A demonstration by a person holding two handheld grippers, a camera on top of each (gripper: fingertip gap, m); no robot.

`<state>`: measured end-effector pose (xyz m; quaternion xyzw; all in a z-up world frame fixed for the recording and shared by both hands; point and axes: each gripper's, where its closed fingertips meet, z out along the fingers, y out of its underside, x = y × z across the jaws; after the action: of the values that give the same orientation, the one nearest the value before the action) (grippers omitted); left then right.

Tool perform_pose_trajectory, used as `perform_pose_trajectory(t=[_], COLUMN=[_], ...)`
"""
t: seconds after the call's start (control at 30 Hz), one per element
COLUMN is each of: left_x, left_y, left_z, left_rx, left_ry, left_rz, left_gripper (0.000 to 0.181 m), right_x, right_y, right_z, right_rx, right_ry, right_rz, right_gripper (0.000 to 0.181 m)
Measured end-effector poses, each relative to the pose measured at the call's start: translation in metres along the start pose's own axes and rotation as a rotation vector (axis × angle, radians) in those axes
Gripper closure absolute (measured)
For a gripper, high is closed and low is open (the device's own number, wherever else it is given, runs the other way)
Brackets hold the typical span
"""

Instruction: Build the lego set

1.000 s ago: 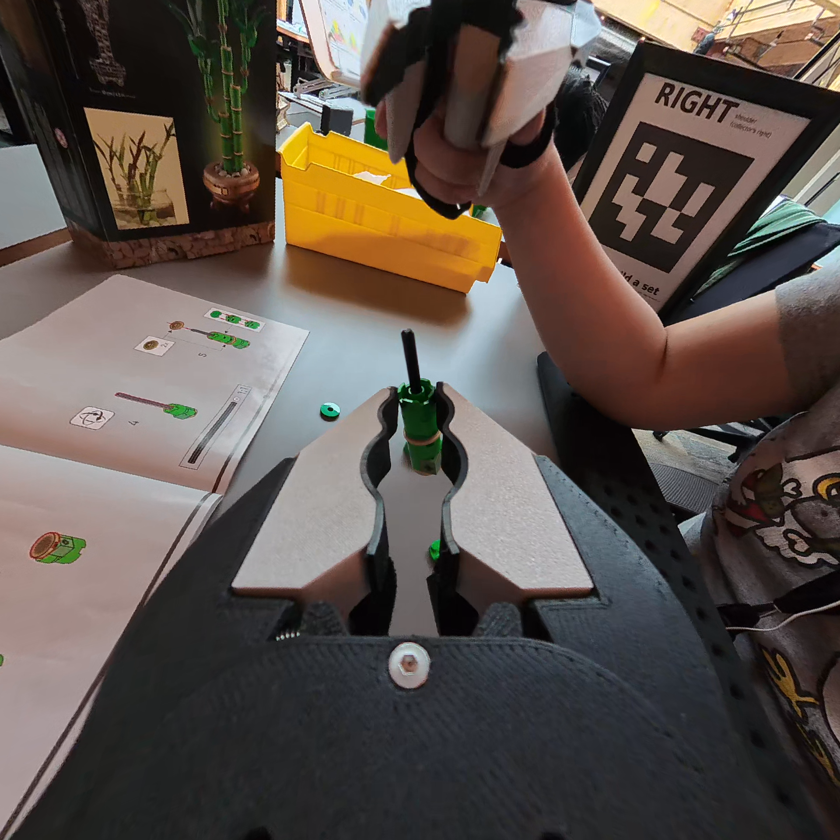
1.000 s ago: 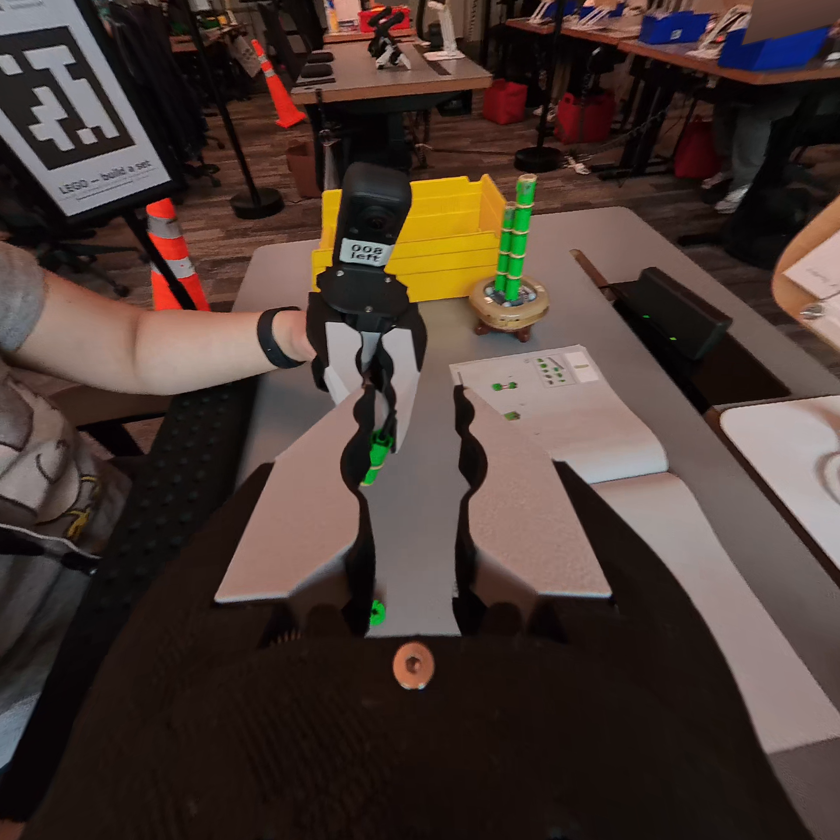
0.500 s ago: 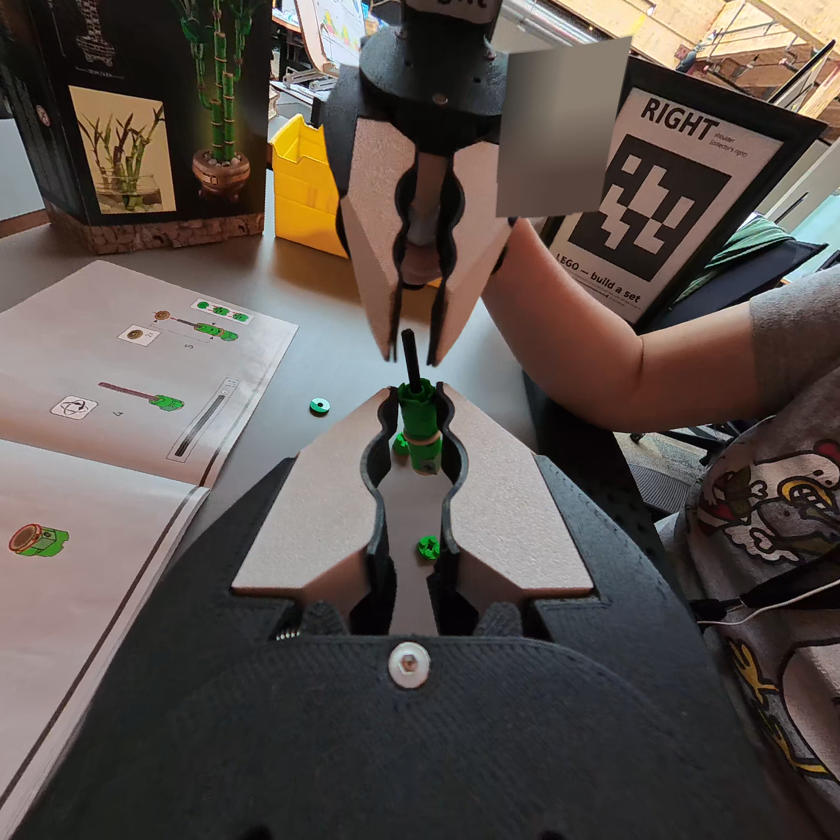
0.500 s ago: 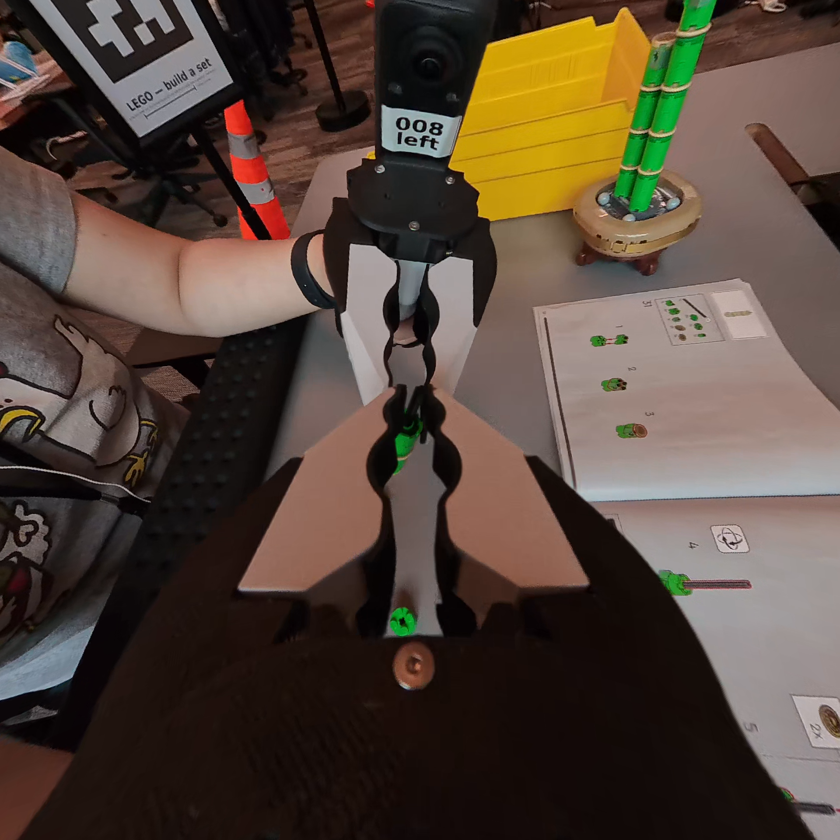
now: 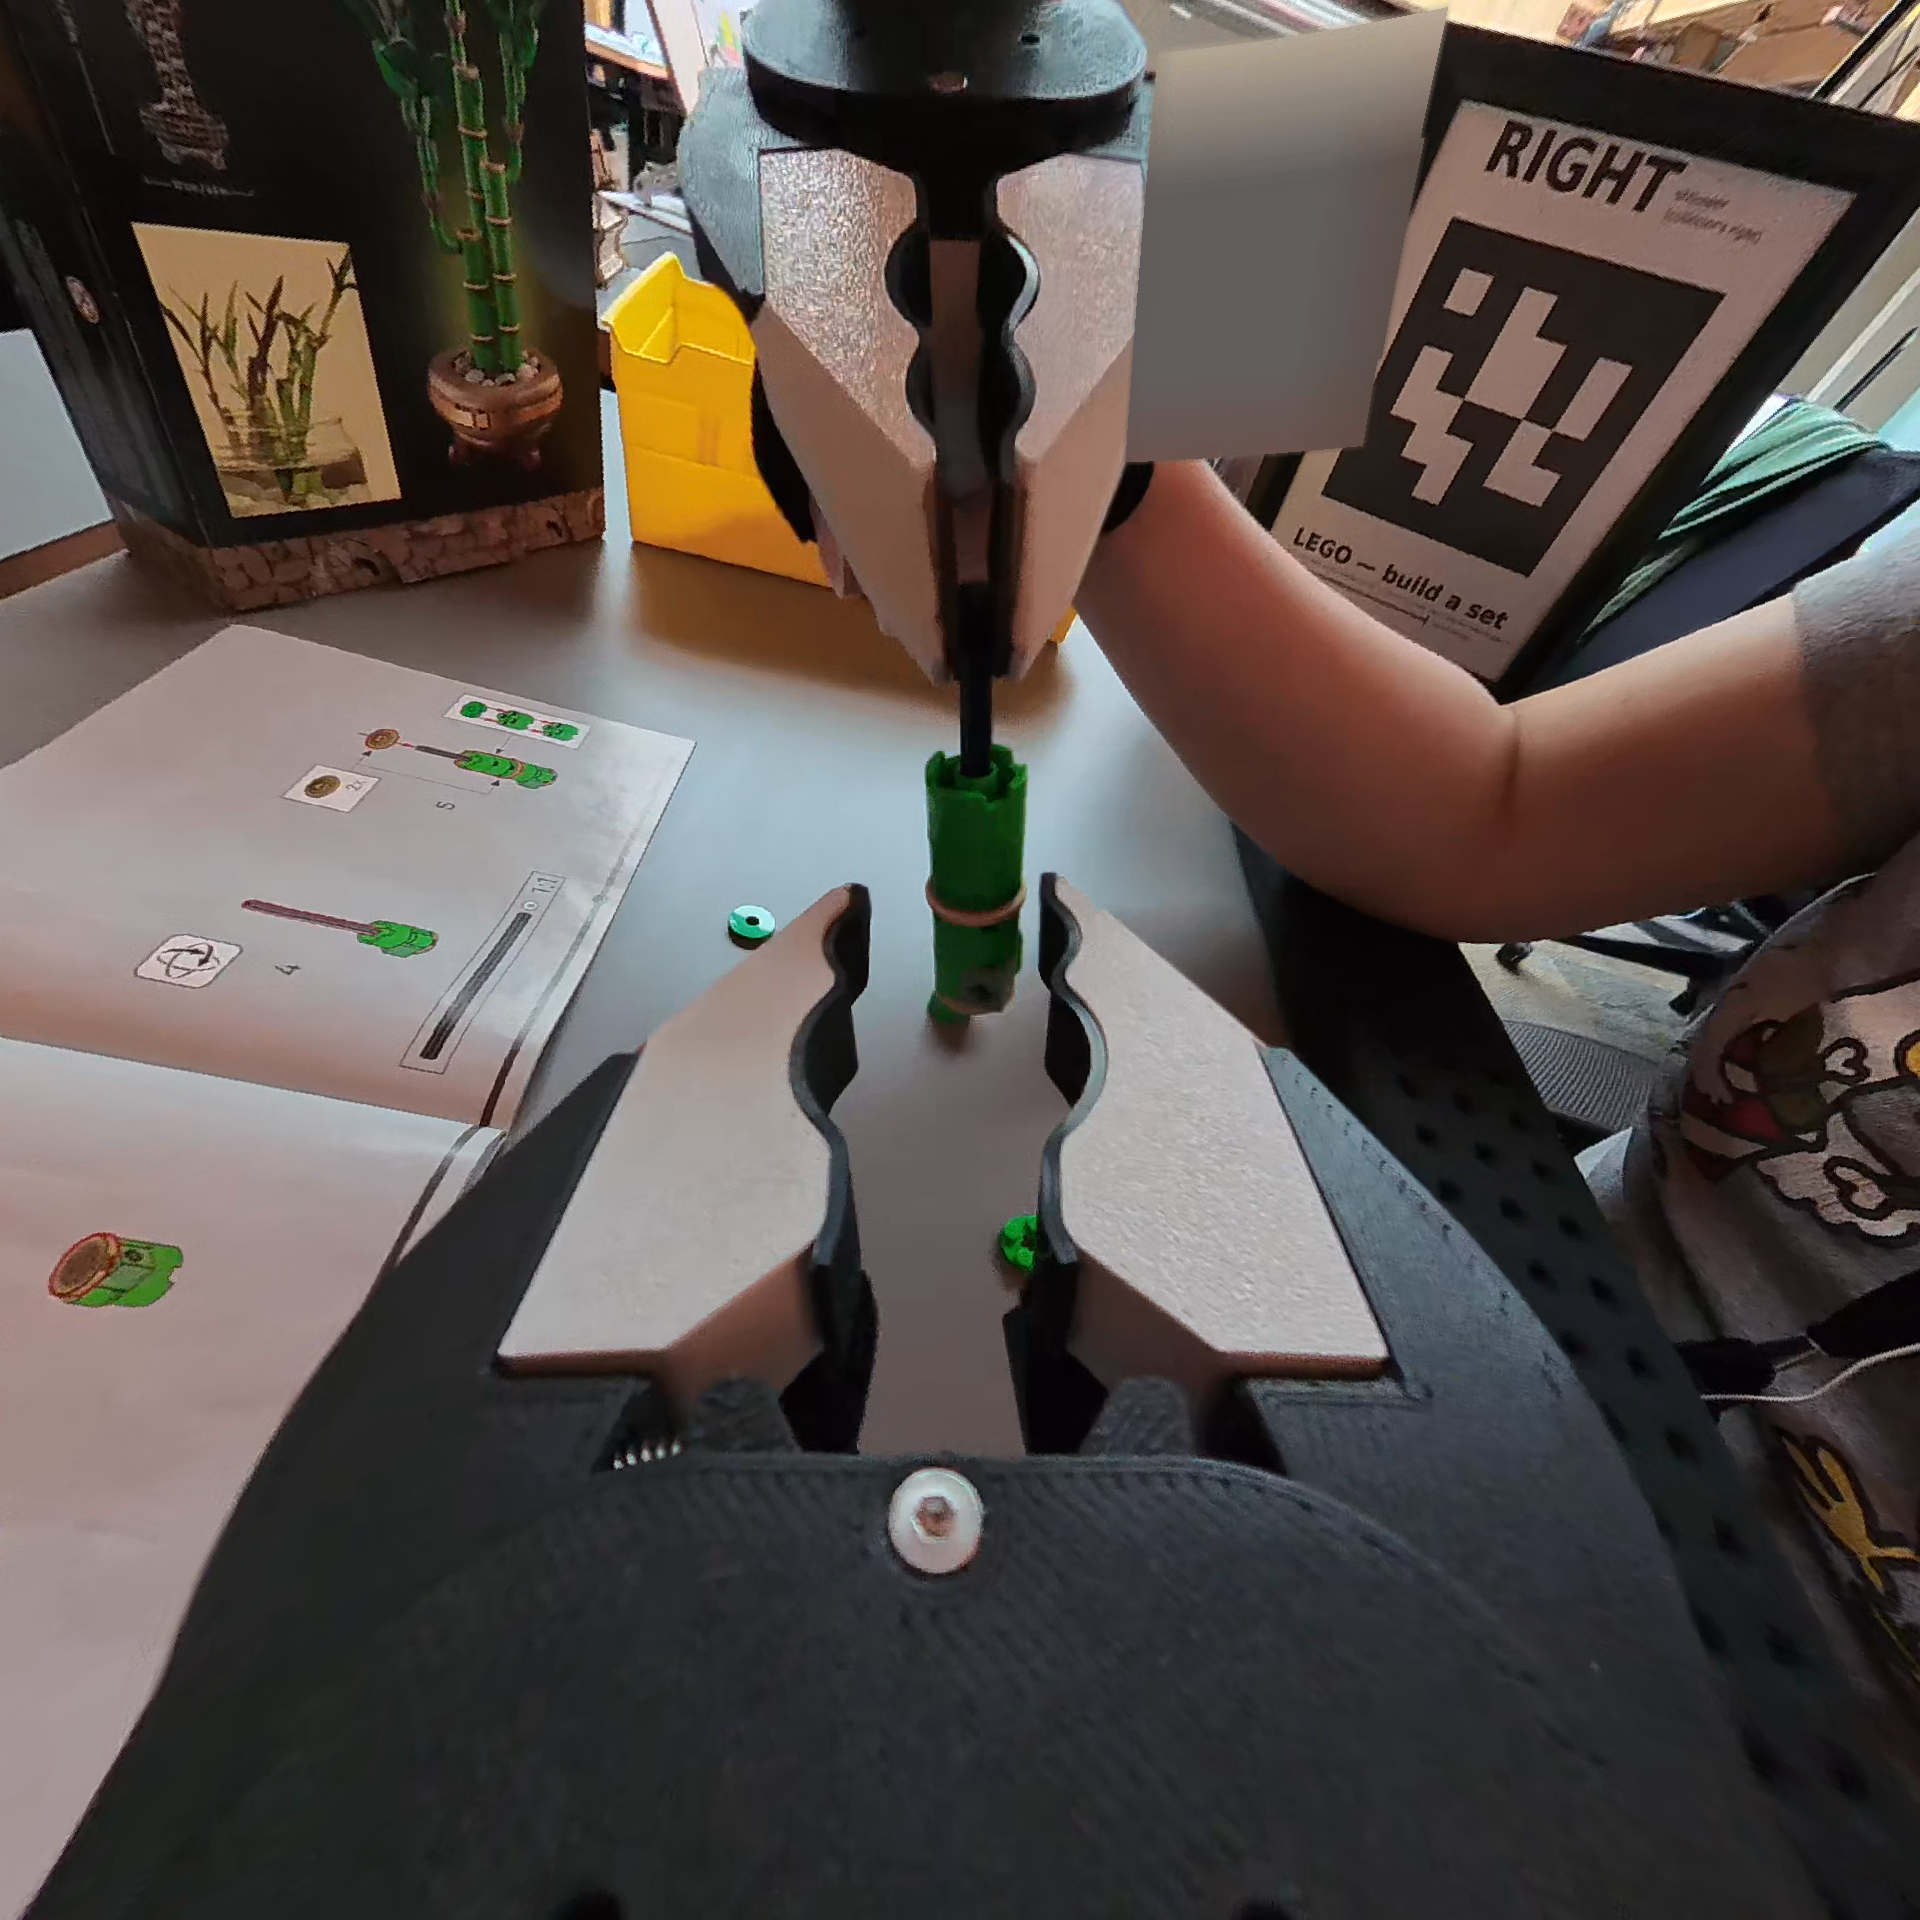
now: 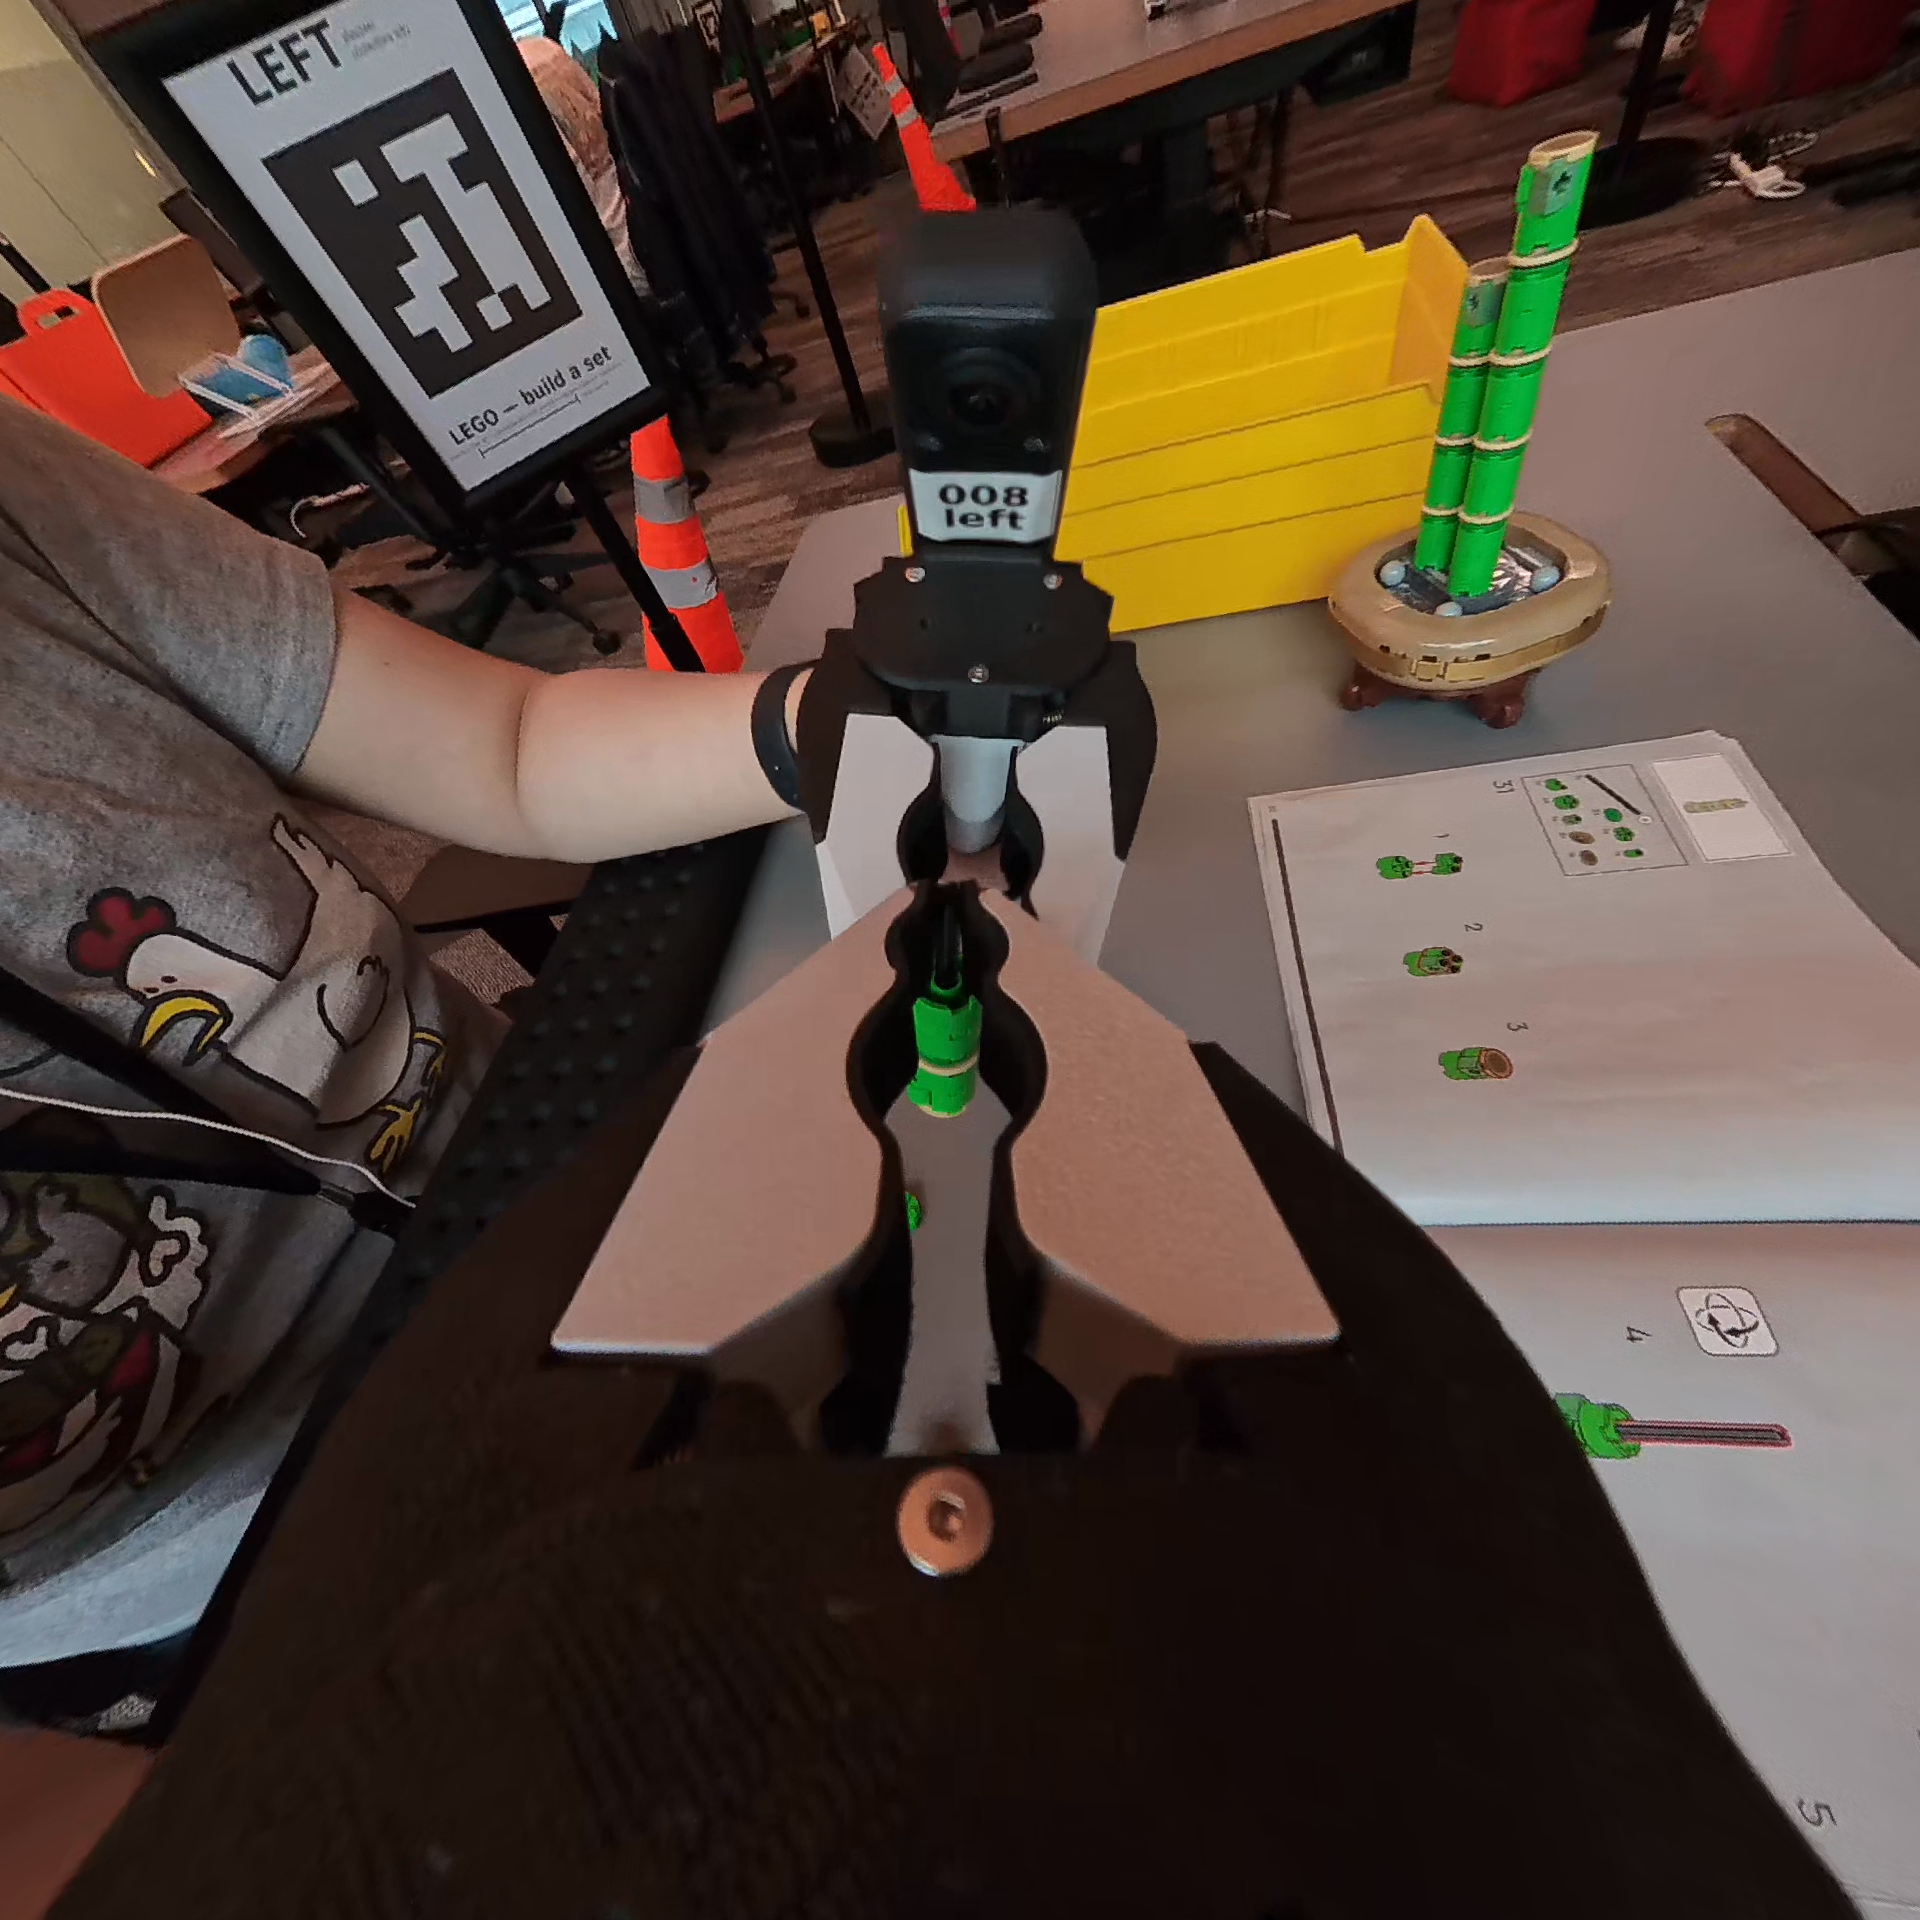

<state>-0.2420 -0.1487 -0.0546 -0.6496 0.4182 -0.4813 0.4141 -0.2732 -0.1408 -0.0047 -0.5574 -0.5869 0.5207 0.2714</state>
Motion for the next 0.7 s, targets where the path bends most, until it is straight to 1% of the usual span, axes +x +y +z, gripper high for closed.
perform_pose_trajectory(t=[0.03,0.1,0.13,0.17,0.23,0.27,0.3,0.37,0.47,0.5,0.57,0.63,0.7], left_x=[0.001,0.002,-0.001,-0.003,-0.003,-0.004,-0.004,-0.007,-0.015,-0.017,-0.02,-0.019,-0.019], left_y=[-0.001,-0.003,-0.004,-0.006,-0.007,-0.008,-0.009,-0.012,-0.006,-0.004,-0.004,-0.005,-0.004], left_z=[0.001,0.001,0.0,-0.002,-0.006,-0.009,-0.011,-0.015,-0.02,-0.022,-0.023,-0.022,-0.022], left_rx=[0.012,0.025,0.029,0.036,0.037,0.036,0.044,0.068,0.043,0.035,0.033,0.034,0.026], left_ry=[0.014,0.02,-0.002,-0.018,-0.012,0.0,0.008,0.017,-0.003,-0.011,-0.02,-0.016,-0.022], left_rz=[-0.006,-0.003,0.009,0.023,0.002,-0.03,-0.061,-0.099,-0.117,-0.116,-0.113,-0.112,-0.104], left_gripper=[0.153,0.165,0.165,0.165,0.165,0.165,0.165,0.165,0.165,0.165,0.165,0.165,0.165], right_x=[0.001,0.001,0.004,0.006,0.009,0.009,0.009,-0.001,-0.023,-0.024,-0.017,-0.013,-0.011], right_y=[-0.001,-0.003,-0.004,-0.006,-0.013,-0.013,-0.01,-0.01,-0.021,-0.016,0.011,0.056,0.095], right_z=[0.0,0.0,-0.001,-0.003,-0.012,-0.02,-0.029,-0.053,-0.077,-0.08,-0.081,-0.081,-0.087], right_rx=[0.008,0.017,0.025,0.042,0.081,0.064,0.015,-0.08,-0.102,-0.126,-0.208,-0.263,-0.248], right_ry=[0.001,0.003,0.02,0.04,0.09,0.124,0.183,0.307,0.426,0.441,0.474,0.496,0.565], right_rz=[0.002,0.001,-0.006,-0.021,-0.043,-0.056,-0.083,-0.177,-0.35,-0.372,-0.341,-0.277,-0.245], right_gripper=[0.178,0.178,0.178,0.173,0.142,0.138,0.135,0.133,0.142,0.144,0.148,0.148,0.149])
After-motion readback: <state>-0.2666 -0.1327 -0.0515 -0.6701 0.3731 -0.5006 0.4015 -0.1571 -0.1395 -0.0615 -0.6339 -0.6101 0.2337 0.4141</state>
